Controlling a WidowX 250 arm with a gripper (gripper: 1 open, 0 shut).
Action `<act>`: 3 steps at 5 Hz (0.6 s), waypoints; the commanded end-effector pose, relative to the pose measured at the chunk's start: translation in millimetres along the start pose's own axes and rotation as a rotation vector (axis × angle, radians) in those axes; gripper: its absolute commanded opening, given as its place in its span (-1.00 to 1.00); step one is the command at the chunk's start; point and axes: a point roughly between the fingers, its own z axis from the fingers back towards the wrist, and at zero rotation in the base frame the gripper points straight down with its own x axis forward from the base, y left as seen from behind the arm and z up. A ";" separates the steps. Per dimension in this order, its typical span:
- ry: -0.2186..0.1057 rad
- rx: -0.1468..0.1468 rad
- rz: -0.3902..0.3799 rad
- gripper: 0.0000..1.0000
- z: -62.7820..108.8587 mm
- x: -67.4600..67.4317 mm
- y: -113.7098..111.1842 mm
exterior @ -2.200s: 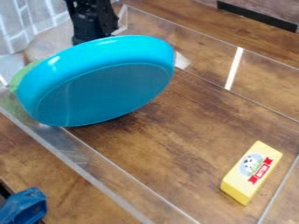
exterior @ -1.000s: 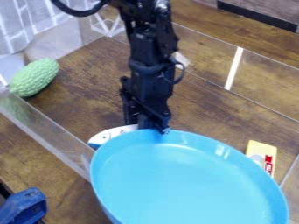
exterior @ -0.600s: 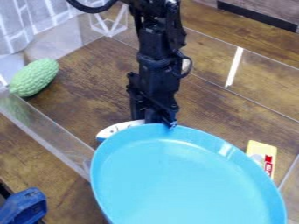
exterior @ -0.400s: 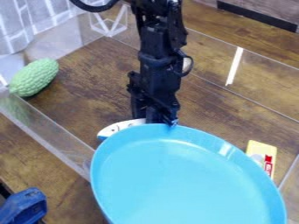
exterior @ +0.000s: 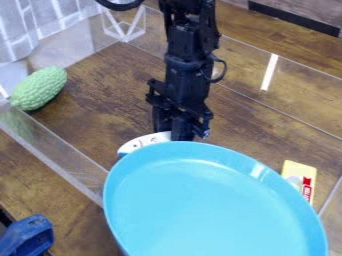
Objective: Put the white object in the blue tray
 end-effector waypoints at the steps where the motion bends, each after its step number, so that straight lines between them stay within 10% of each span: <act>1: -0.036 0.016 -0.021 -1.00 18.4 4.3 12.8; 3: -0.017 0.026 -0.090 -1.00 30.9 -8.0 22.3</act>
